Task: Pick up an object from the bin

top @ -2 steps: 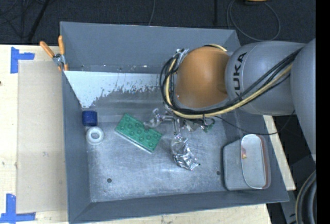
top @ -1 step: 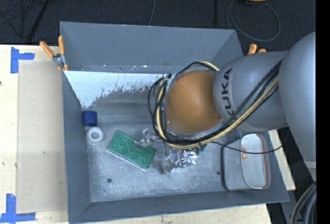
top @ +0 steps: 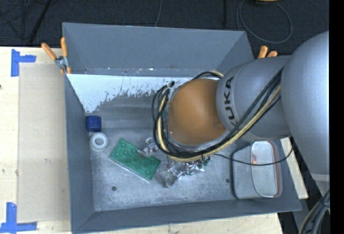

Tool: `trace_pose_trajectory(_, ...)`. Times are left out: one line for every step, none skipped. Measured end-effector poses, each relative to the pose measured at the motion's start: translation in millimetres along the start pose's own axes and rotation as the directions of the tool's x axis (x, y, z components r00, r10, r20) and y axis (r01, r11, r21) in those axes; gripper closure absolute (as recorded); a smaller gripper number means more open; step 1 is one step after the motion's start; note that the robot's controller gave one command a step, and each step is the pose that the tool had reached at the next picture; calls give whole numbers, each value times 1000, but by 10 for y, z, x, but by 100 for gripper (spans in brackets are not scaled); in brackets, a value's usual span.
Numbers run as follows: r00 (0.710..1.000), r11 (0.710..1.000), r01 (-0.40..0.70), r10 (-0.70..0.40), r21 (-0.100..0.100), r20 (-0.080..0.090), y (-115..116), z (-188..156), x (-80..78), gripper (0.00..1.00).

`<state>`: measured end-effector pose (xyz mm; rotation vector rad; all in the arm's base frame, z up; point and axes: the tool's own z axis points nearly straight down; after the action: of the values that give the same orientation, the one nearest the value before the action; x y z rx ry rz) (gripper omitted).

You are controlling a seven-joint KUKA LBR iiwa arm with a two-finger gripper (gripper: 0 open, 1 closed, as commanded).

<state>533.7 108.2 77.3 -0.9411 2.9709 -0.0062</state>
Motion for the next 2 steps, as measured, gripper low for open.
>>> trace_pose_trajectory(998, 998, 68, -68, -5, -1, 378, -30, 373, 0)
trace_pose_trajectory(1000, 1000, 26, -26, 1, -3, 648, 4, 206, 0)
